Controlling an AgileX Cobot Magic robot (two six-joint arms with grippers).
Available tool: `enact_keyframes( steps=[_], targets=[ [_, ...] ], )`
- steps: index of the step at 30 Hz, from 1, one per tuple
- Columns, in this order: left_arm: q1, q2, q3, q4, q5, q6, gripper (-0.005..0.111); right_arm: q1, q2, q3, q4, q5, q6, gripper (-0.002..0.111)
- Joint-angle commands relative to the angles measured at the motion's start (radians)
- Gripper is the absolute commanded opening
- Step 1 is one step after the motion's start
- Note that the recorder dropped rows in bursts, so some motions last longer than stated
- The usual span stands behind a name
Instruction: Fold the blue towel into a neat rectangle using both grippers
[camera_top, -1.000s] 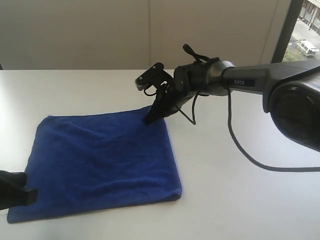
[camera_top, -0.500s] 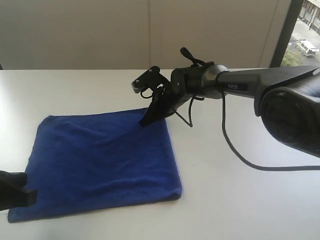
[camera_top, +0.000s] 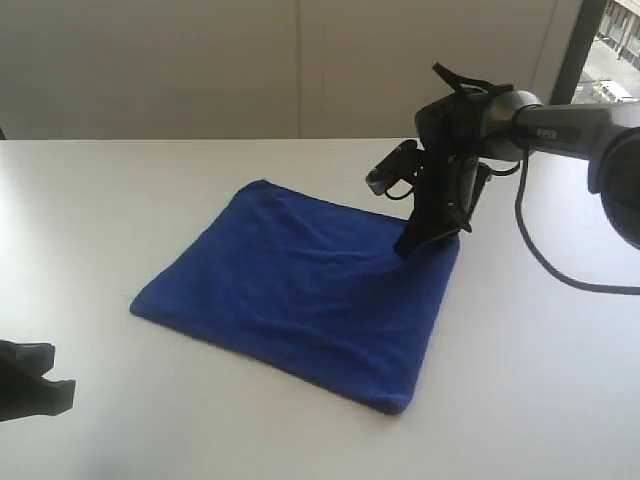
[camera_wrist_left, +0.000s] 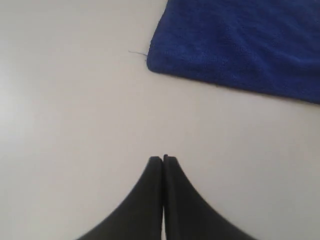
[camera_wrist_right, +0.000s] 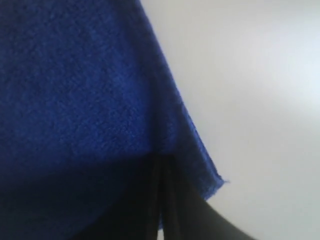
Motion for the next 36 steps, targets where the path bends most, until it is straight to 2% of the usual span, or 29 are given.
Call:
enact_keyframes(
  steps=[1, 10, 17, 21, 24, 28, 32, 36],
  targets=[
    [-0.005, -0.006, 0.007, 0.002, -0.003, 0.005, 0.000, -0.015, -0.051, 0.186, 0.014, 0.129, 0.019, 0.000],
    [-0.005, -0.006, 0.007, 0.006, -0.002, 0.010, 0.000, -0.011, -0.195, 0.524, 0.063, 0.084, 0.047, 0.000],
    [-0.005, -0.006, 0.007, 0.032, 0.019, 0.010, 0.000, 0.041, -0.358, 0.731, 0.085, 0.001, 0.090, 0.000],
    [-0.005, -0.006, 0.007, 0.032, 0.035, 0.010, 0.000, 0.112, -0.537, 0.742, -0.029, -0.137, 0.220, 0.000],
    [-0.005, -0.006, 0.007, 0.032, 0.046, 0.010, 0.000, 0.179, -0.603, 0.742, 0.009, -0.212, 0.216, 0.000],
    [-0.005, -0.006, 0.007, 0.032, 0.052, 0.010, 0.000, 0.290, -0.542, 0.742, 0.051, -0.333, 0.175, 0.000],
    [-0.005, -0.006, 0.007, 0.032, 0.054, 0.010, 0.000, 0.305, -0.417, 0.716, 0.066, -0.371, 0.185, 0.000],
    [-0.005, -0.006, 0.007, 0.032, 0.054, 0.010, 0.000, 0.332, -0.392, 0.697, 0.098, -0.374, 0.185, 0.000]
  ],
)
